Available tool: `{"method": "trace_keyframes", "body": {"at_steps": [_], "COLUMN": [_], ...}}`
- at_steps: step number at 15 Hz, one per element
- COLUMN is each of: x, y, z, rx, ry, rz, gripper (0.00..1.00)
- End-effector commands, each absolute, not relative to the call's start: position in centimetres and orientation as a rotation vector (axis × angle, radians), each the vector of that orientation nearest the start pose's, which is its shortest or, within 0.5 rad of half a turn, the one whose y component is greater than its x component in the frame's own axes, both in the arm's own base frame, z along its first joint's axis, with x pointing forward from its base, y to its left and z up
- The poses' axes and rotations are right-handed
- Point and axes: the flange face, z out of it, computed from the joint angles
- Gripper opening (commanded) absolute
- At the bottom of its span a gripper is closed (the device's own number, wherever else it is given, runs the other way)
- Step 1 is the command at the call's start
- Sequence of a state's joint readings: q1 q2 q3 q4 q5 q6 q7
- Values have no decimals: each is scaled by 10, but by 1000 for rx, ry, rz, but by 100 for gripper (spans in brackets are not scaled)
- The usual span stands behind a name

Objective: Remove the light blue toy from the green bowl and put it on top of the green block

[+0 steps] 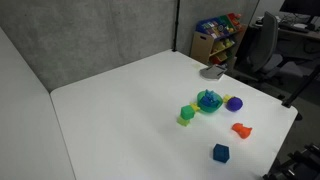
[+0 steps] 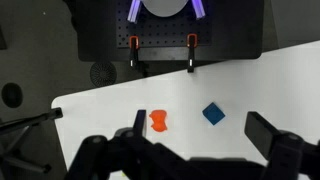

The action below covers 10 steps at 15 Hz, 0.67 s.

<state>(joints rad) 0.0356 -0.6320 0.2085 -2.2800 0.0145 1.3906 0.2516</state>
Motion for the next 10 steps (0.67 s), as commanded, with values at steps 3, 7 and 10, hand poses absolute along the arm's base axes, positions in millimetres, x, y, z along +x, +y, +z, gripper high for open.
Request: {"method": "trace_keyframes", "body": {"at_steps": [3,7,10], "x": [317,330,349], "y": [96,99,102], "z": [559,554,545], "rx": [-3282,-3283,-3280], "ry": [103,135,159], "rz": [391,384,379], "gripper": [100,100,100]}}
